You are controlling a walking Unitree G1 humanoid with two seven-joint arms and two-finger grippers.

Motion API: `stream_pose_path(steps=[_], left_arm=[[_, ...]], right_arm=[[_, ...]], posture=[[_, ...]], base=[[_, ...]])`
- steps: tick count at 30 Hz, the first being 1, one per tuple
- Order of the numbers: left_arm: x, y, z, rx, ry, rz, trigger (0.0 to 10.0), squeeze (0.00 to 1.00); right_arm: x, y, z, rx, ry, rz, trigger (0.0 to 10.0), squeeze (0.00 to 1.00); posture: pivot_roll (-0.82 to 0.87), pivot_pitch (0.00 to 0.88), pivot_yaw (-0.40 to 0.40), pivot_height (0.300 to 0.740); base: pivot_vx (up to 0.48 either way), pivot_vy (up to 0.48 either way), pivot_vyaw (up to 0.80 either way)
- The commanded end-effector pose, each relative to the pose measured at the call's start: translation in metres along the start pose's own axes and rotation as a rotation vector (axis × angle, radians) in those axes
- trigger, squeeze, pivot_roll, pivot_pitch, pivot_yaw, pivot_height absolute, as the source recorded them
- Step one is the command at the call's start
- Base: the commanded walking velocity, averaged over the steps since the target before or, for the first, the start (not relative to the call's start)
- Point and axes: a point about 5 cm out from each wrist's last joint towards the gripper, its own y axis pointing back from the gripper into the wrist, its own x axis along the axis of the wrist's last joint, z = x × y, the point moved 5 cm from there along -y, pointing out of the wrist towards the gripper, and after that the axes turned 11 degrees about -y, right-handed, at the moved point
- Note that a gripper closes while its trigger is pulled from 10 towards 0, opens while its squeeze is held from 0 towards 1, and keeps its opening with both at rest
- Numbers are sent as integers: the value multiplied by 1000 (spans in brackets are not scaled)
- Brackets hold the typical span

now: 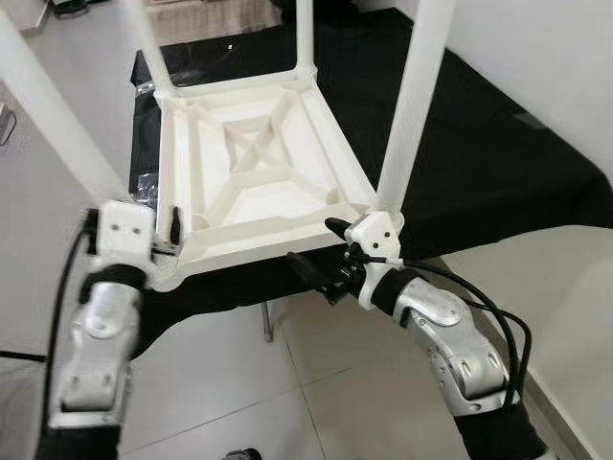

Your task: Building children table

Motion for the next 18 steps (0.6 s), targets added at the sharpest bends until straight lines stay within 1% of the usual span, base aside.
stream_pose_path(steps=[1,4,5,6,7,8,9,11,12,13,14,15,16,17,18], left_arm=[[-2,7,2,1,8,-16,10000,0],[-10,23,-2,28,25,-58,10000,0],[-11,29,-1,32,40,-69,10000,0],[-11,29,-1,32,40,-69,10000,0],[-12,33,-1,34,51,-75,10000,0],[-14,40,3,17,66,-87,10000,0],[-14,40,3,17,66,-87,10000,0],[-19,57,18,-40,100,-125,10000,0],[-19,57,18,-40,100,-125,10000,0],[-20,65,24,-65,114,-137,10000,0],[-20,65,24,-65,114,-137,10000,0],[-20,73,29,-88,126,-149,10000,0],[-21,81,37,-127,139,-163,10000,0],[-21,81,37,-127,139,-163,10000,0],[-21,90,45,-164,153,-181,10000,0]], right_arm=[[-1,-1,-6,25,-13,10,10000,0],[-1,1,-5,29,-21,14,10000,0],[-2,1,-4,30,-11,8,10000,0],[-2,1,-4,30,-11,8,10000,0],[-3,2,-5,33,-3,4,10000,0],[-5,1,-5,39,13,-5,10000,0],[-5,1,-5,39,13,-5,10000,0],[-9,-2,-11,74,66,-29,10000,0],[-9,-2,-11,74,66,-29,10000,0],[-10,-4,-14,92,81,-37,10000,0],[-10,-4,-14,92,81,-37,10000,0],[-12,-7,-18,116,88,-45,10000,0],[-16,-11,-21,144,117,-70,10000,0],[-16,-11,-21,144,117,-70,10000,0],[-22,-15,-25,175,148,-100,10000,0]], posture=[[70,197,1,740],[76,201,2,740],[79,200,4,740],[79,200,4,740],[79,200,4,740],[84,202,7,740],[84,202,7,740],[92,203,5,740],[92,203,5,740],[93,203,5,740],[93,203,5,740],[96,205,4,740],[98,207,3,740],[98,207,3,740],[101,207,1,740]], base=[[0,0,0],[0,0,0],[0,0,0],[0,0,0],[0,0,0],[0,0,0],[0,0,0],[0,0,0],[0,0,0],[0,0,0],[0,0,0],[0,0,0],[0,0,0],[0,0,0],[0,0,0]])
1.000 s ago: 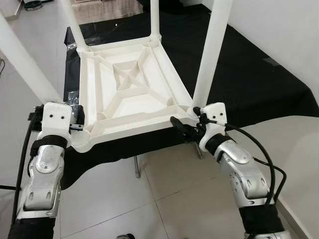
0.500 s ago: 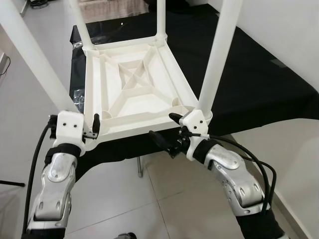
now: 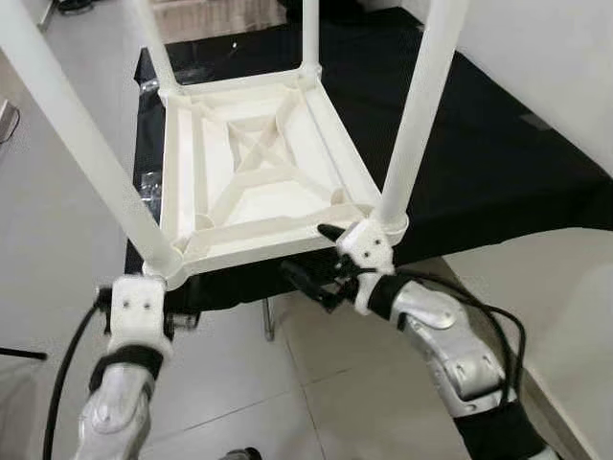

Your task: Building children table

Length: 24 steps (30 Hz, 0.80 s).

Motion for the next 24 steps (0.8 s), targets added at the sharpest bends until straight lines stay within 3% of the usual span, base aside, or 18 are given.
stream_pose_path(steps=[1,4,8,10,14,18,22,24], left_arm=[[-2,5,5,-24,12,-19,10000,0],[-7,17,17,-69,23,-55,10000,0],[-6,18,22,-92,18,-57,10000,0],[5,8,27,-118,-27,-10,10000,0],[12,3,33,-148,-49,28,10000,0],[23,-1,55,-252,-38,74,10000,0],[27,6,85,-434,-15,93,10000,0],[28,8,89,-468,-9,96,10000,0]], right_arm=[[-5,-4,-7,39,29,-18,10000,0],[-10,-12,-10,96,49,-54,10000,0],[-11,-16,-13,135,47,-64,10000,0],[-1,-16,-4,101,-11,-14,10000,0],[0,-14,-3,83,-29,4,10000,0],[-8,-2,-8,91,-70,-2,10000,0],[-27,13,2,50,-85,-55,10000,0],[-30,15,4,47,-89,-69,10000,0]], posture=[[101,207,1,740],[109,212,-5,740],[111,214,-8,740],[114,216,-17,740],[110,217,-18,740],[101,216,-10,740],[80,204,11,740],[80,204,11,740]], base=[[0,0,0],[0,0,0],[0,0,0],[0,0,400],[0,0,800],[0,0,800],[0,0,800],[0,0,800]])
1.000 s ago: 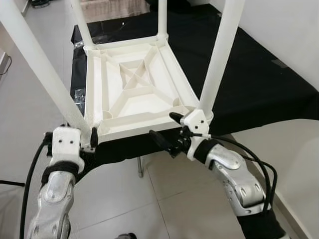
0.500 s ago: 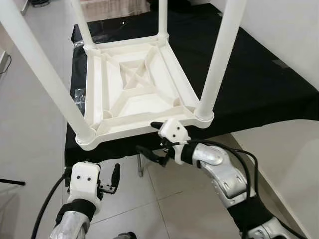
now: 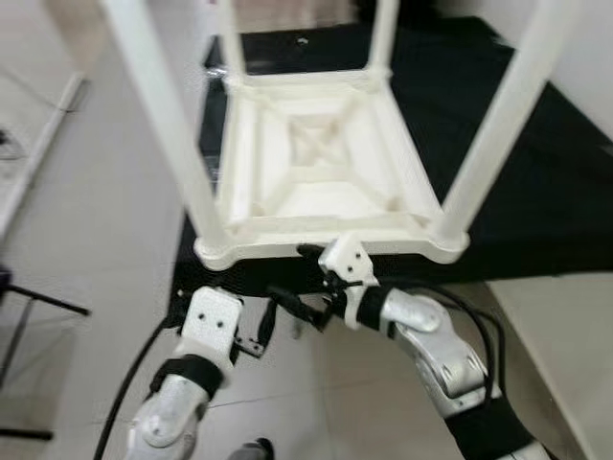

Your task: Building children table

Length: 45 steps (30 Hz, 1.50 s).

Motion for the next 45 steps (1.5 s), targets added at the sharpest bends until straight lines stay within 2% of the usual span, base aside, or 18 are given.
stream_pose_path(steps=[1,6,8,11,19,20,21,22,27,30,31,32,36,40,41,42,43,45], left_arm=[[-5,0,12,-90,15,-19,10000,0],[-7,0,17,-115,36,-22,10000,0],[-10,-1,16,-105,61,-27,10000,0],[-11,-1,15,-96,67,-27,10000,0],[-8,3,18,-112,79,-20,10000,0],[-7,4,18,-115,82,-19,10000,0],[-7,4,18,-115,82,-19,10000,0],[-7,4,19,-117,85,-18,10000,0],[-6,6,20,-118,91,-17,10000,0],[-6,6,20,-116,92,-18,10000,0],[-6,6,20,-116,93,-19,10000,0],[-6,6,20,-116,92,-20,10000,0],[-5,6,20,-118,92,-20,10000,0],[-5,5,20,-121,93,-19,10000,0],[-6,5,19,-121,94,-19,10000,0],[-6,5,19,-121,94,-19,10000,0],[-5,5,20,-123,95,-18,10000,0],[-5,5,20,-125,96,-17,10000,0]], right_arm=[[-7,2,1,2,-11,-30,10000,0],[-6,0,8,-7,20,-43,10000,0],[-4,-8,24,-74,52,-76,10000,0],[-4,-11,30,-102,64,-104,10000,0],[-1,-11,35,68,55,-225,10000,0],[5,-11,38,86,47,-211,1647,0],[5,-11,38,86,47,-211,1647,0],[18,-12,46,76,33,-160,0,0],[61,-13,60,71,-9,38,0,0],[71,-12,59,85,-16,78,0,0],[76,-12,55,113,-18,101,6510,0],[79,-13,51,137,-20,112,10000,0],[75,-11,38,231,-12,76,10000,0],[34,-2,23,354,83,-168,10000,0],[24,0,24,364,107,-226,4431,0],[24,0,24,364,107,-226,4431,0],[18,0,27,357,114,-266,0,0],[14,0,30,346,120,-294,0,0]], posture=[[78,194,14,740],[83,189,8,740],[92,190,-3,740],[95,192,-4,740],[100,224,-5,740],[100,224,-5,740],[100,224,-5,740],[102,230,-7,740],[111,246,-16,740],[111,246,-16,740],[112,251,-15,740],[112,251,-15,740],[113,252,-12,740],[106,252,-14,740],[106,252,-14,740],[106,252,-14,740],[104,252,-16,740],[104,251,-17,740]], base=[[0,0,800],[0,0,800],[0,0,0],[0,0,0],[0,0,0],[0,0,0],[0,0,0],[0,0,0],[0,0,0],[0,0,0],[0,0,0],[0,0,0],[0,0,0],[0,0,0],[0,0,0],[0,0,0],[0,0,0],[0,0,0]])
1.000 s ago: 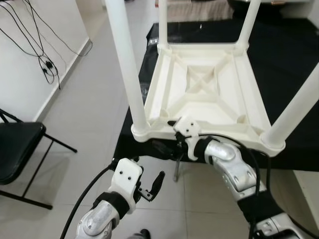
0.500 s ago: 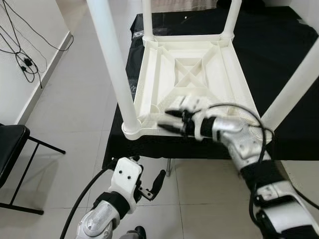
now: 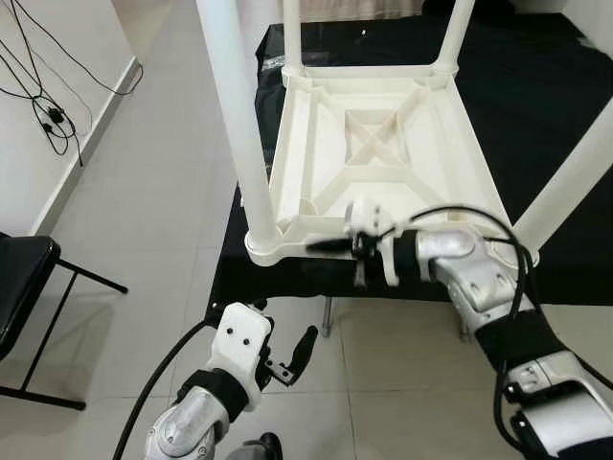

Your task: Building children table

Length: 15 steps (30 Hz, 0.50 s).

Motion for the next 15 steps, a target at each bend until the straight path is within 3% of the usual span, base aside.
stream_pose_path(steps=[1,5,8,12,13,14,15], left_arm=[[-4,2,3,-17,10,-21,10000,0],[-4,3,5,-30,7,-17,10000,0],[-3,3,7,-40,1,-13,10000,0],[-2,3,8,-40,-1,-11,10000,0],[-2,3,8,-40,-1,-11,10000,0],[-2,3,8,-40,-1,-11,10000,0],[-2,3,8,-40,-1,-10,10000,0]], right_arm=[[-3,-3,0,7,27,-41,0,0],[-7,-1,4,-5,28,-81,0,0],[-9,2,15,-76,14,-118,0,0],[-7,7,23,-122,-2,-110,0,0],[-7,10,26,-142,-7,-111,3725,0],[-7,10,26,-142,-7,-111,3725,0],[-10,14,30,-165,-1,-130,9137,0]], posture=[[104,251,-17,740],[104,252,-20,740],[103,253,-23,740],[101,256,-26,740],[101,255,-26,740],[101,255,-26,740],[101,255,-26,740]], base=[[0,0,0],[0,0,0],[0,0,0],[0,0,0],[0,0,0],[0,0,0],[0,0,0]])
